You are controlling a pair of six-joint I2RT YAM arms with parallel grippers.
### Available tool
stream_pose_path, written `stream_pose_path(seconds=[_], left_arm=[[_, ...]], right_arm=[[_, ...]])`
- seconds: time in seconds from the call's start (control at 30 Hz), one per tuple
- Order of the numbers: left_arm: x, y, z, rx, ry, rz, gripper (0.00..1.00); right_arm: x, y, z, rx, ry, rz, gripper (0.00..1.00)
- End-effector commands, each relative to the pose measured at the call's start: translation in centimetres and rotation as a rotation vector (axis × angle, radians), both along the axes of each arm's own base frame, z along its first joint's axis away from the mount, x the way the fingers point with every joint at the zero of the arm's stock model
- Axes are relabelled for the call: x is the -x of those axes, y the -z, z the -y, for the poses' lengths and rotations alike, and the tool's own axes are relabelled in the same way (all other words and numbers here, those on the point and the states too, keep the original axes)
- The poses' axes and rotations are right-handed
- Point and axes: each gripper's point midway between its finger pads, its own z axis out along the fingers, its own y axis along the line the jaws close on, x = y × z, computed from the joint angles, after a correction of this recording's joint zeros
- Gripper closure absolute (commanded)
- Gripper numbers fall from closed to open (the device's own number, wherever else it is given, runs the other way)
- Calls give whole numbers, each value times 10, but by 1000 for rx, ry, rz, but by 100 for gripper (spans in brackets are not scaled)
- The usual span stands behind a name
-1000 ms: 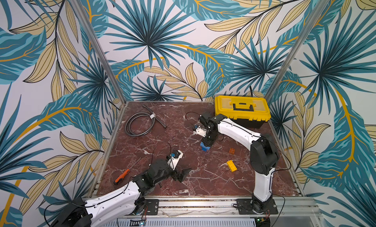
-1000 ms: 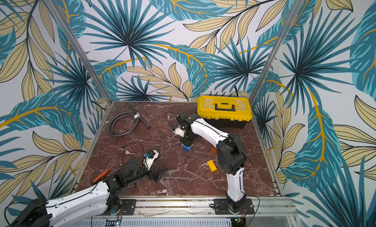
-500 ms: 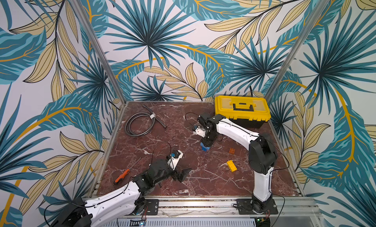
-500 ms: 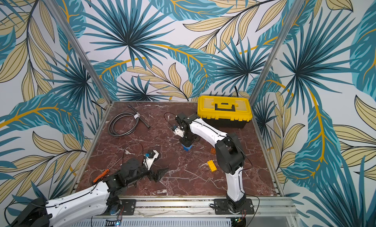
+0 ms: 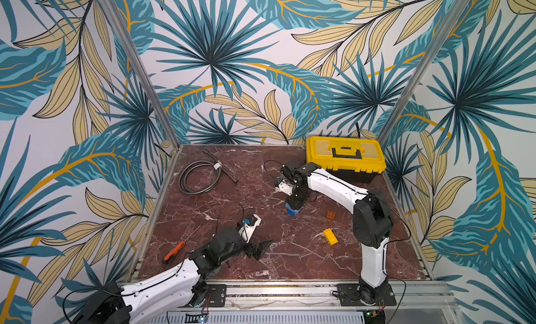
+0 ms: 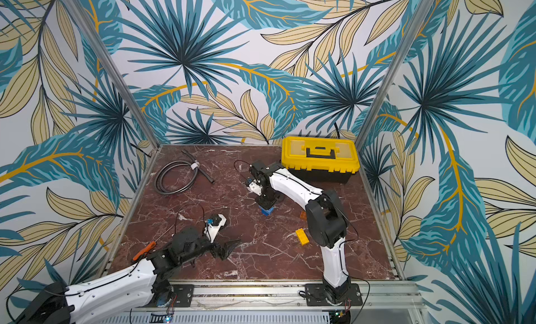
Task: Assemble the letter f with lego
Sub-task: Assemble the lego brick with the lego brick.
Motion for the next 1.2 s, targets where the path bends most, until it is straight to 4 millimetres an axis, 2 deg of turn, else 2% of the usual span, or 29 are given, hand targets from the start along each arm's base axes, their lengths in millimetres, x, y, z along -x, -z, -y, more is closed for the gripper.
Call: stream_pose_path(seconds=[0.0,0.53,0.9,1.17], left_arm=[[1,-4,2,10,13,13,1],[1,-4,2,13,14,12,1],[1,-4,2,13,11,11,0],[1,-3,2,11,11,10,1]], right_arm=[[14,35,9,58,65,-91,76],[8,30,20,79,289,-18,74],[0,20,11,8,370,26,70],[-1,21,9,2,382,29,67]])
